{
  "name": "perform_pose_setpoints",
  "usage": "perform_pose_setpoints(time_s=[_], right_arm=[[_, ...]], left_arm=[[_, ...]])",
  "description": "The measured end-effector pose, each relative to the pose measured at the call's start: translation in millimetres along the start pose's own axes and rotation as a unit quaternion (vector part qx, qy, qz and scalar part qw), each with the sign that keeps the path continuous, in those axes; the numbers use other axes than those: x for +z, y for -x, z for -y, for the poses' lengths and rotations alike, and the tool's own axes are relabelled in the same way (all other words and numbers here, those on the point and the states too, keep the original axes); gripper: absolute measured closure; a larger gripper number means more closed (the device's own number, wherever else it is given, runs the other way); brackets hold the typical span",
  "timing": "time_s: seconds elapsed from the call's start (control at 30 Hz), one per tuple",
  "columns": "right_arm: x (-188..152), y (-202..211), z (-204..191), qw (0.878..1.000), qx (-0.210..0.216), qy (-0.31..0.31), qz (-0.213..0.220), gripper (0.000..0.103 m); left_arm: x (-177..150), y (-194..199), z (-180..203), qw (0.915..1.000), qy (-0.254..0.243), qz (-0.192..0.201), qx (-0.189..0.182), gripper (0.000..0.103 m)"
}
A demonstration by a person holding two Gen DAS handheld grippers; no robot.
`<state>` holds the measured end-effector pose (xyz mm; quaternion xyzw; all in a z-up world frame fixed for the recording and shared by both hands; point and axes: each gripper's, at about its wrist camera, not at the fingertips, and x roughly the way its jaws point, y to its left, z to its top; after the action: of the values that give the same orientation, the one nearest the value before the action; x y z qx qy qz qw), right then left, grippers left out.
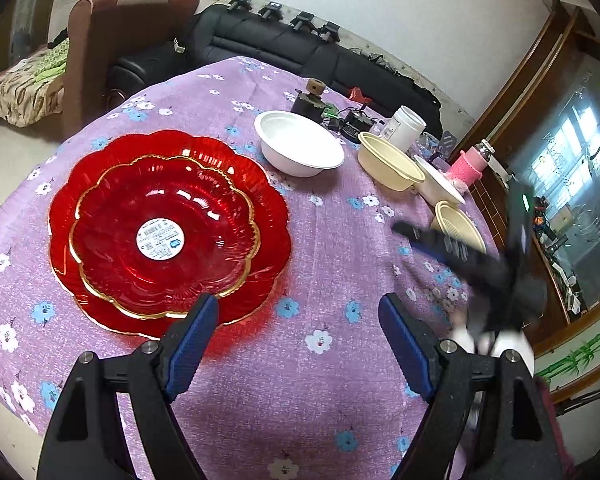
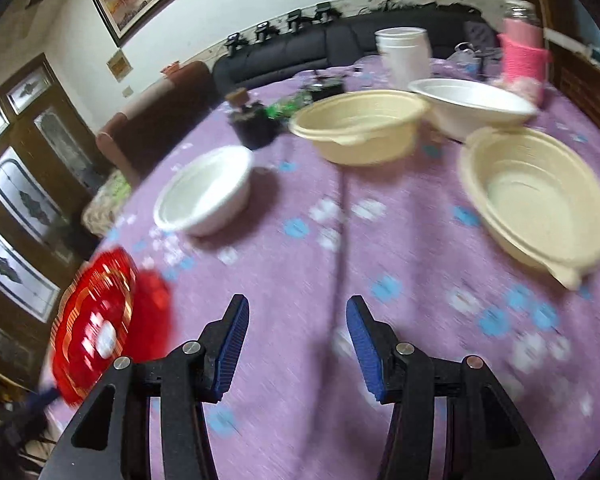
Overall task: Organize plates and bowls
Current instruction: 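Grasp the rim of the white bowl with the right gripper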
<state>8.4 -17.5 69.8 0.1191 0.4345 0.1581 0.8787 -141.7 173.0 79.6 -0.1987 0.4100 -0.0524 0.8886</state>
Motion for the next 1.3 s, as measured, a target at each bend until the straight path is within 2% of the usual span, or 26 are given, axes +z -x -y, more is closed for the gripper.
perform_pose_setpoints(time_s=[0.1, 0.17, 0.3, 0.37, 0.4, 0.43, 0.47, 0.67, 0.83, 1.13, 1.2, 1.3], right_arm=[[25.4, -22.9, -12.3, 1.000, 0.024, -0.020, -0.002, 0.048], [45.3, -45.1, -17.9, 0.998, 0.044, -0.054, -0.012, 0.048], [69.6, -97.5, -23.9, 0.990, 0.065, -0.119, -0.049, 0.048], [74.3, -117.5, -24.7, 0.986, 0.061, -0.139, -0.071, 0.048], [73.9, -125.4, -23.4, 0.983, 0.064, -0.151, -0.081, 0.062], [73.6, -129.7, -22.2, 0.981, 0.075, -0.158, -0.088, 0.084], [71.3, -130.6, -20.9, 0.979, 0.080, -0.160, -0.094, 0.088], [46.1, -94.8, -2.7, 0.985, 0.064, -0.125, -0.100, 0.091], [15.4, -34.3, 30.3, 0.983, 0.085, -0.117, -0.112, 0.094], [-39.8, 33.0, 93.3, 0.968, 0.102, -0.129, -0.189, 0.094], [-47.0, 41.8, 100.3, 0.969, 0.104, -0.127, -0.186, 0.093], [-51.6, 49.6, 102.7, 0.977, 0.084, -0.106, -0.164, 0.093]], left_arm=[[1.2, 1.3, -7.3, 1.0000, -0.002, -0.001, 0.007, 0.021], [2.5, 3.4, -14.5, 0.9999, 0.001, -0.001, 0.011, 0.021], [5.5, 10.1, -30.3, 0.9996, 0.010, 0.003, 0.026, 0.021], [7.2, 13.2, -37.9, 0.9993, 0.016, 0.005, 0.035, 0.021], [8.2, 14.9, -41.5, 0.9991, 0.017, 0.006, 0.039, 0.021], [9.2, 15.7, -43.2, 0.9989, 0.018, 0.008, 0.043, 0.021], [10.0, 16.3, -45.0, 0.9987, 0.020, 0.009, 0.046, 0.021], [17.2, 5.0, -36.9, 0.9994, 0.017, -0.002, 0.030, 0.021], [17.6, -8.5, -7.1, 0.9998, -0.011, -0.014, 0.012, 0.021], [3.4, -39.2, 61.8, 0.9954, -0.074, -0.057, -0.023, 0.021], [0.8, -50.5, 75.0, 0.9936, -0.088, -0.067, -0.024, 0.021], [-5.7, -78.6, 95.7, 0.9899, -0.107, -0.092, -0.017, 0.022]])
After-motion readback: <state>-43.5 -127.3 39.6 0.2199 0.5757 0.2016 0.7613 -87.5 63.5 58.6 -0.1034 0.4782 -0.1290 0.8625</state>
